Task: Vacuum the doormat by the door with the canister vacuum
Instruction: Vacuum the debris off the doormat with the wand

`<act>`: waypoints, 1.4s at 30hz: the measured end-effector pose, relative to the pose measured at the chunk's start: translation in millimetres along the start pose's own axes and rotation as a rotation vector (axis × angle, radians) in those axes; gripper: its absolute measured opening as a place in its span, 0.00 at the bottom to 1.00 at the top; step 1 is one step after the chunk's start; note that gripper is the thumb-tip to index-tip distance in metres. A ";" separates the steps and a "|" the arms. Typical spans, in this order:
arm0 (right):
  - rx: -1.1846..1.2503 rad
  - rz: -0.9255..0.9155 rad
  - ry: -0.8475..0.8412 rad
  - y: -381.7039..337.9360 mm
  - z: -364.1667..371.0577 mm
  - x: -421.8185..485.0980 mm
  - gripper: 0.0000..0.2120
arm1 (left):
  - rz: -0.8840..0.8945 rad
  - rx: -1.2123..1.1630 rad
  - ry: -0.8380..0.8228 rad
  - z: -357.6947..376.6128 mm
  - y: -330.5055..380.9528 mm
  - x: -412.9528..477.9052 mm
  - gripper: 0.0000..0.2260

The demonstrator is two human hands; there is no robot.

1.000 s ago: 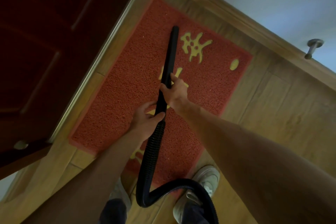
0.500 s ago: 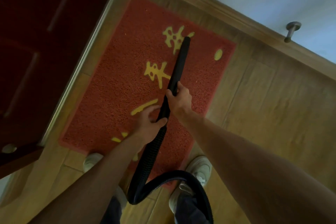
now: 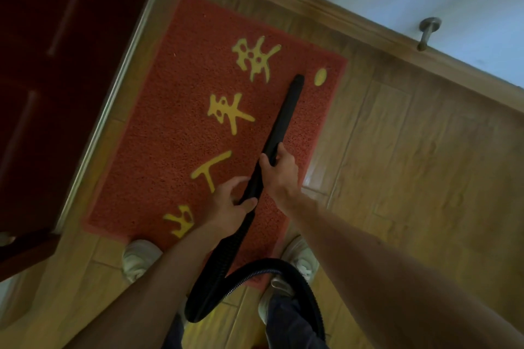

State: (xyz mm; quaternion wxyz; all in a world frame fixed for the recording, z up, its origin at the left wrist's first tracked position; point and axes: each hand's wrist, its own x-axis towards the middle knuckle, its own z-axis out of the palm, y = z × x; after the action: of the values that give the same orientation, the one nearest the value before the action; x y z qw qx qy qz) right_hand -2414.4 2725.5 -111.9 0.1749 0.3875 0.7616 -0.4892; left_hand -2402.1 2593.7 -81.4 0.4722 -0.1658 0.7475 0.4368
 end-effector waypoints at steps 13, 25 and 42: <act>0.144 0.054 0.004 34.7 36.6 -62.9 0.19 | -0.045 -0.053 -0.034 -18.0 -64.3 -39.4 0.24; 0.244 0.126 0.017 55.3 44.7 -93.1 0.11 | 0.014 0.032 -0.057 -12.0 -78.4 -70.1 0.25; 0.263 0.128 0.006 53.9 40.6 -96.1 0.05 | -0.021 -0.003 -0.089 -10.1 -75.3 -76.8 0.19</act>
State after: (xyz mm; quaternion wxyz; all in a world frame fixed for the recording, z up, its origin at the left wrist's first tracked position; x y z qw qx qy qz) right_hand -2316.6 2661.5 -101.5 0.1509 0.4564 0.6652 -0.5714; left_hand -2319.7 2530.4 -51.7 0.5093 -0.1546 0.7233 0.4400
